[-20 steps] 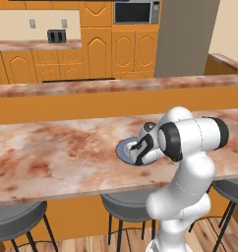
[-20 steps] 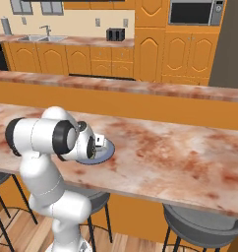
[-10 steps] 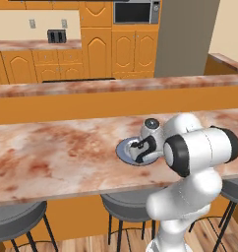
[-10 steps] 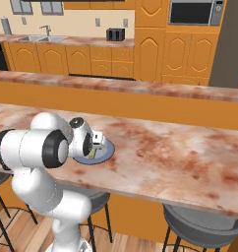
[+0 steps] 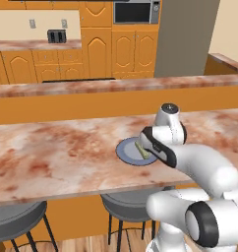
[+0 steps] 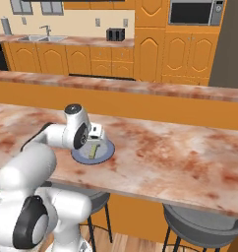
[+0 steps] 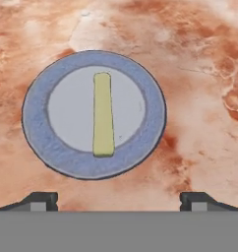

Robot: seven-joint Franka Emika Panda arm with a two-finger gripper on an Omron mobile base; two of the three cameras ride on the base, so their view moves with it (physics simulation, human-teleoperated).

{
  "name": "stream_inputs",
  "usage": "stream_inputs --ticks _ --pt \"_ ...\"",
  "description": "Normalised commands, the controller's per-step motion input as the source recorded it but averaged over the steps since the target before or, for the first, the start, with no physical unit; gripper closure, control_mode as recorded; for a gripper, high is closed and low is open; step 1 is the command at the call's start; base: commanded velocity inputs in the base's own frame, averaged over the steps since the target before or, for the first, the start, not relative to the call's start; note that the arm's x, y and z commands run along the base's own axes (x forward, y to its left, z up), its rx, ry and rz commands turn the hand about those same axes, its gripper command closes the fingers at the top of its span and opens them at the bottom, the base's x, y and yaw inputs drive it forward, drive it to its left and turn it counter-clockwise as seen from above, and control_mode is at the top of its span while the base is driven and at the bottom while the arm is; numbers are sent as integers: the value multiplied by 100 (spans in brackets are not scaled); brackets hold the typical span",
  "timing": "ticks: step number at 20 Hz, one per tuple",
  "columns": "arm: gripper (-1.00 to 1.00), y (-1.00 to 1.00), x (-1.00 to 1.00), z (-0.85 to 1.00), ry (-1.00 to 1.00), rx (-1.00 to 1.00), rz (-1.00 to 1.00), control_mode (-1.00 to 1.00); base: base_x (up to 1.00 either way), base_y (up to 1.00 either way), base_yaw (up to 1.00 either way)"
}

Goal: Retrieve the butter from the fridge and place it on a plate on the dining table. Then retrieve the butter knife by the fridge and place it near the plate.

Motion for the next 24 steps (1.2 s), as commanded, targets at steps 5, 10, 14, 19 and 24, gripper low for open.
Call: stream_inputs --ticks 5,10,14,19,24 --pt "-100 -9 -39 100 27 1 0 -100 0 0 0" --pt "-100 1 -89 93 21 1 1 -100 0 0 0" --pt "-100 0 -99 59 5 0 0 -100 0 0 0" --pt "-100 5 -100 0 0 -7 0 -100 0 0 0" --pt "-100 19 -96 -25 -5 -11 -3 -100 0 0 0"
